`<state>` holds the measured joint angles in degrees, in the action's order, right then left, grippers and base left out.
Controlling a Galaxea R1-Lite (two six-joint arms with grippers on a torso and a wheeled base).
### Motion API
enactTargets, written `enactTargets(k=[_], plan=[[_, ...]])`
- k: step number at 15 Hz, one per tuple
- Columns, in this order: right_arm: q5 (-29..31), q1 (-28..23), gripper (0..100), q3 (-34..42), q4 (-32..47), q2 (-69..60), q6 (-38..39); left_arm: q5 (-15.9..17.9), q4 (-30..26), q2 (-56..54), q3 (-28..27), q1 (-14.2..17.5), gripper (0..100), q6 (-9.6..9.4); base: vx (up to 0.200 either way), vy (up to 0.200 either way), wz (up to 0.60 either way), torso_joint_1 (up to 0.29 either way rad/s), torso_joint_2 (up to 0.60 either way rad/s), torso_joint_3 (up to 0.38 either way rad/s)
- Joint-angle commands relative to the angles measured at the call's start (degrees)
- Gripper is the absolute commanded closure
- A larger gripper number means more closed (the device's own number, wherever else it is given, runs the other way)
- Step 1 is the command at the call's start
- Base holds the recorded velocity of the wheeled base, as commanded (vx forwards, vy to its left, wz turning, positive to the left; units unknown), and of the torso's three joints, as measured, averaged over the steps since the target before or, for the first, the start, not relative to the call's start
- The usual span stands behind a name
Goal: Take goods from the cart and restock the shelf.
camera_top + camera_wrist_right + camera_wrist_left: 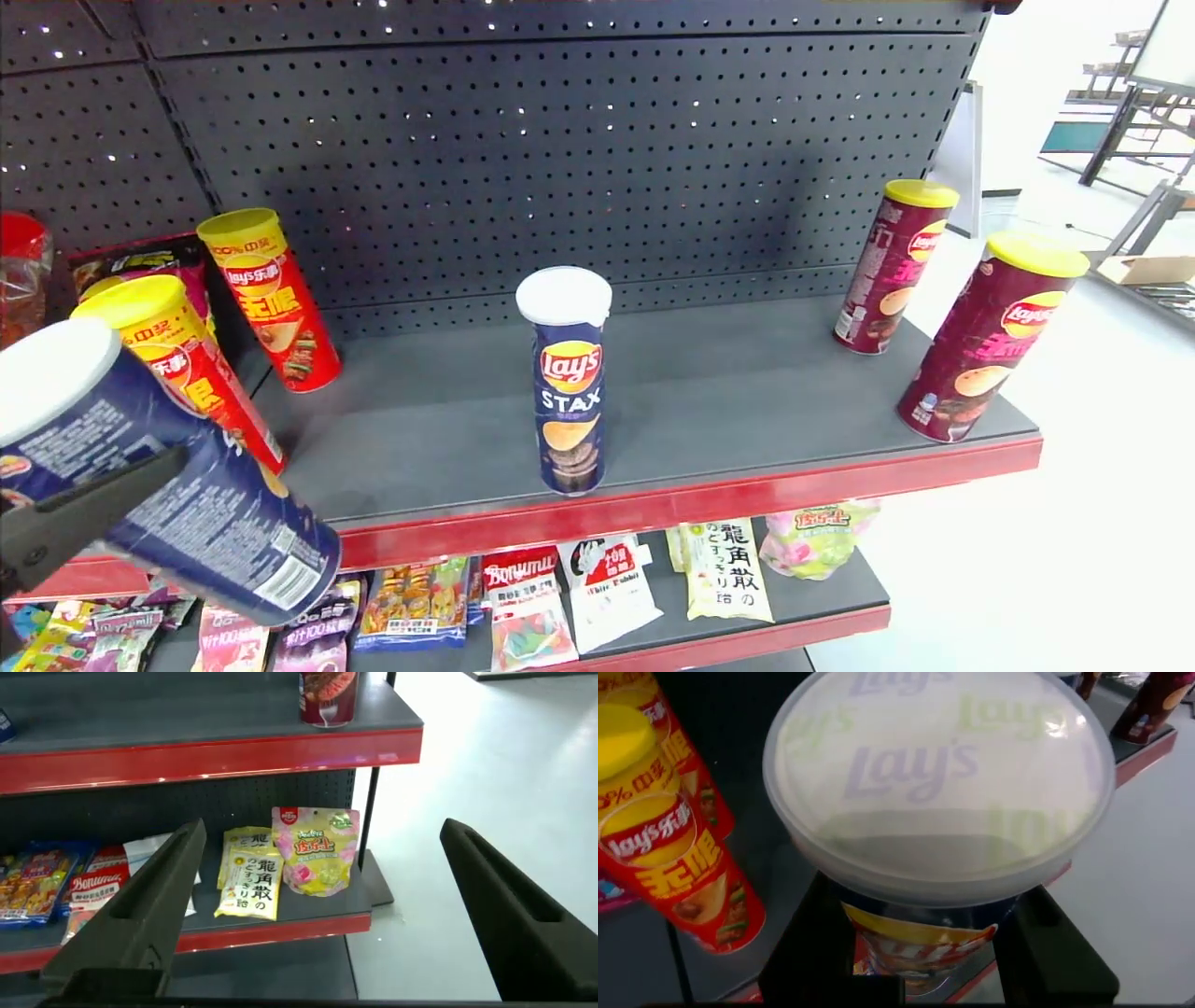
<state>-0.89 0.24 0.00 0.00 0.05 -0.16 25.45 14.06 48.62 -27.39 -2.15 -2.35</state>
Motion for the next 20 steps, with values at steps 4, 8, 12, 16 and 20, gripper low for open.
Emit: enactTargets(k=[4, 8, 12, 16, 20], plan=[[0.01, 0.02, 0, 0.00, 0.00, 0.13, -0.02, -0.41, 2.03, 18.88, -9.96, -6.29, 100, -0.02, 0.000, 0.000, 0.00, 0.000, 0.00, 0.000], [0.01, 0.02, 0, 0.00, 0.00, 0.13, -0.02, -0.41, 2.03, 30.75, -19.10, -6.20, 100, -0.02, 0.000, 0.000, 0.00, 0.000, 0.00, 0.000], [0.01, 0.02, 0, 0.00, 0.00, 0.04, -0.02, -0.23, 8.88, 46.31, -27.45, -6.73, 100, -4.15, 0.000, 0.000, 0.00, 0.000, 0.00, 0.000], [0.01, 0.02, 0, 0.00, 0.00, 0.04, -0.02, -0.23, 10.20, 55.97, -40.55, -10.86, 100, -2.66, 0.000, 0.000, 0.00, 0.000, 0.00, 0.000], [-0.08, 0.02, 0, 0.00, 0.00, 0.13, -0.02, -0.14, 10.29, 62.04, -48.63, -13.94, 100, -2.66, 0.000, 0.000, 0.00, 0.000, 0.00, 0.000]])
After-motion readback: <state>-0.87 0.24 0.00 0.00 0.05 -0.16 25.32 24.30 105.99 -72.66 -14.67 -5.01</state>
